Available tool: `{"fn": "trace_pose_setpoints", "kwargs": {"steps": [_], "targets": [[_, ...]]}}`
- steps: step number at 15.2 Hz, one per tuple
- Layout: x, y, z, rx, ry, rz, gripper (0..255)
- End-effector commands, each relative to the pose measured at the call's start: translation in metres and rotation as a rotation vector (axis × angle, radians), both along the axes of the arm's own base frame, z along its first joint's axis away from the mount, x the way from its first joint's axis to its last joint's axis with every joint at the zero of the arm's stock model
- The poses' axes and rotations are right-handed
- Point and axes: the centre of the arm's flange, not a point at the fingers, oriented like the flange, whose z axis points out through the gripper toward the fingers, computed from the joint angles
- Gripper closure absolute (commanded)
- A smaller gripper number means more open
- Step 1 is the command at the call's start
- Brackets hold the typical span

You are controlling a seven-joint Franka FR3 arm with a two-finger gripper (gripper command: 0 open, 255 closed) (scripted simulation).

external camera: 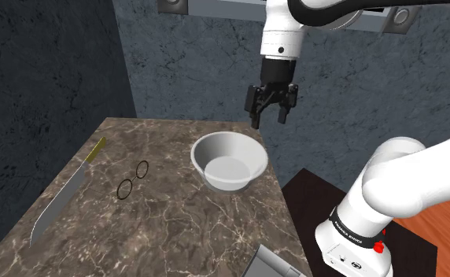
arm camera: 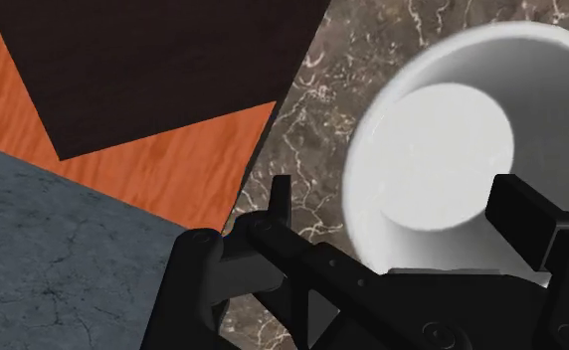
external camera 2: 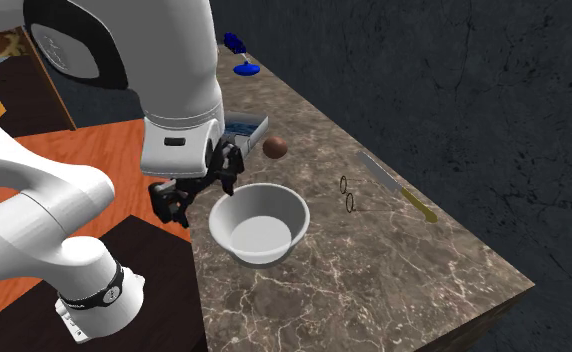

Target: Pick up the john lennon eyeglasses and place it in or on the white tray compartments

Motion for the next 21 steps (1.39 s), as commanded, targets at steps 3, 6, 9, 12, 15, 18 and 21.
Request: {"fn": "trace_pose_setpoints", "kwargs": {"steps": [3, 6, 9, 12, 15, 18, 21], "targets": [[0.011, 0.049, -0.013, -0.011, -0.010, -0.065, 0], [0.023, 0.085, -0.024, -0.020, -0.018, -0.111, 0], [0.037, 0.120, -0.035, -0.029, -0.026, -0.156, 0], [0.052, 0.154, -0.046, -0.037, -0.033, -0.202, 0], [0.069, 0.188, -0.058, -0.046, -0.041, -0.247, 0], [0.088, 0.220, -0.069, -0.055, -0.049, -0.293, 0], [0.108, 0.252, -0.081, -0.064, -0.057, -0.338, 0]]}}
